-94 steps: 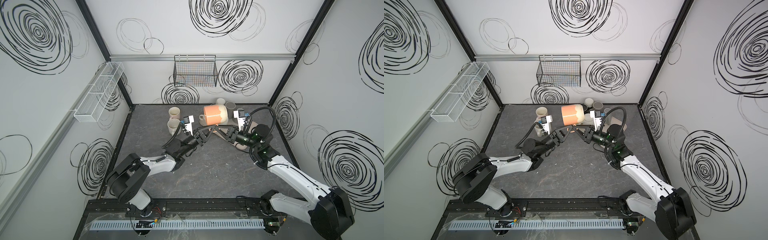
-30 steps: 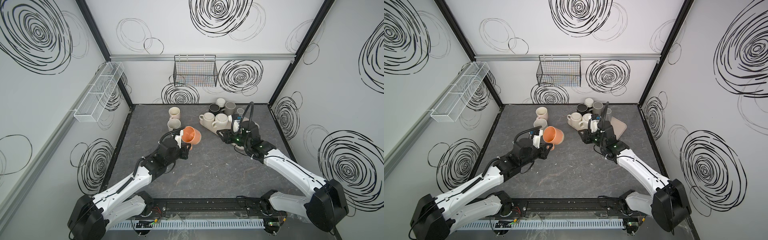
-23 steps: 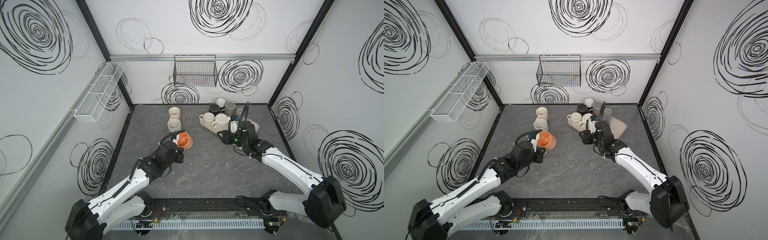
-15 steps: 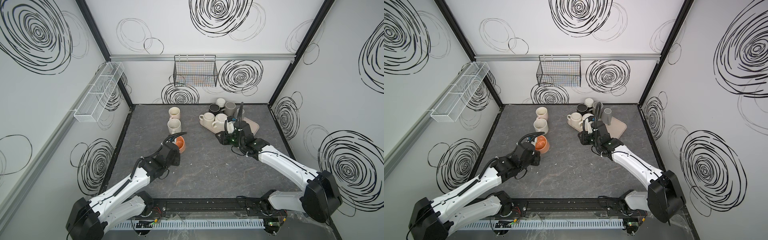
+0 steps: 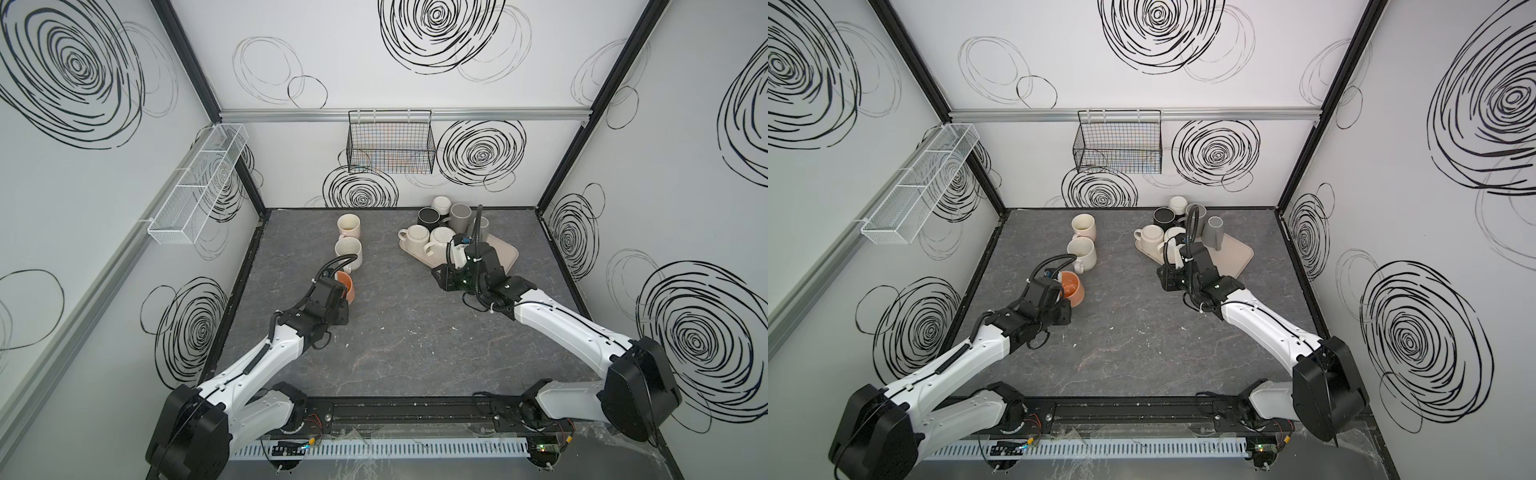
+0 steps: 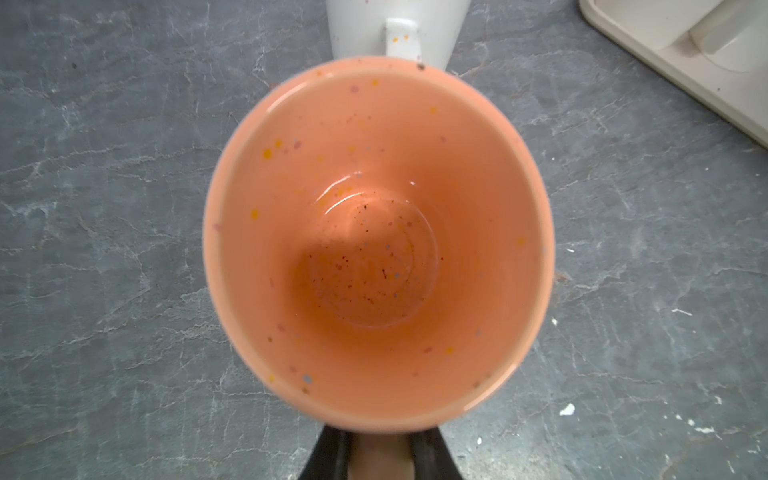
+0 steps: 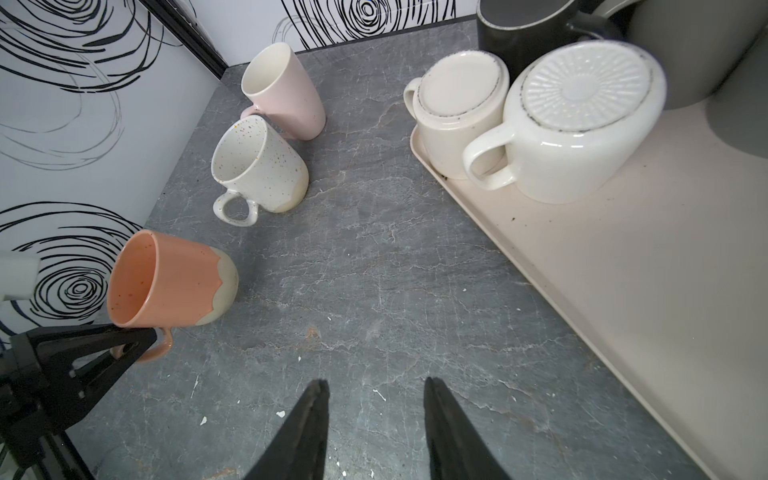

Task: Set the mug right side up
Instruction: 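Lower the orange mug beside the speckled mug while the right reaches the tray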

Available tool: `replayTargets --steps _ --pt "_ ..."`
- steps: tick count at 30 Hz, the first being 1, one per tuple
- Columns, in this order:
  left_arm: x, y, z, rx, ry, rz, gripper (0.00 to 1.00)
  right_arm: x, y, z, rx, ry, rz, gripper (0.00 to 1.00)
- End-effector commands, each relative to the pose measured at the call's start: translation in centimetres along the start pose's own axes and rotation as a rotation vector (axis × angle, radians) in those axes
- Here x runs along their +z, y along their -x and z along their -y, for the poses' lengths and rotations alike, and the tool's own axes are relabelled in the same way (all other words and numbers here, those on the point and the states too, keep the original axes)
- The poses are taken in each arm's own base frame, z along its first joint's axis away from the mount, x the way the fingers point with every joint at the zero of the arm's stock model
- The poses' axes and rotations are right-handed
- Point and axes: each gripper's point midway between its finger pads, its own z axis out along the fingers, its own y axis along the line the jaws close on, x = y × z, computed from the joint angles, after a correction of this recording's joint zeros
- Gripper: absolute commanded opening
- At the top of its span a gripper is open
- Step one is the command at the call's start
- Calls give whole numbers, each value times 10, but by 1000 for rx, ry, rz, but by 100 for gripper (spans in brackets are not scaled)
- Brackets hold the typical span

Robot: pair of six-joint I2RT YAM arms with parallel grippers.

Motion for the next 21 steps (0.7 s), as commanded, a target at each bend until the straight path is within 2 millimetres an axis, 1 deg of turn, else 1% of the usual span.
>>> replayTargets --steps 1,9,17,21 --pt "1 34 16 -40 -93 123 0 0 -3 6 -11 -30 -15 43" --pt "15 29 13 -35 -61 85 0 1 -5 13 -5 -41 -11 43" --pt "22 35 14 -38 -45 83 0 4 -8 19 2 -59 -32 45" --pt "28 34 13 -32 -24 67 0 4 -7 20 6 -62 -29 45"
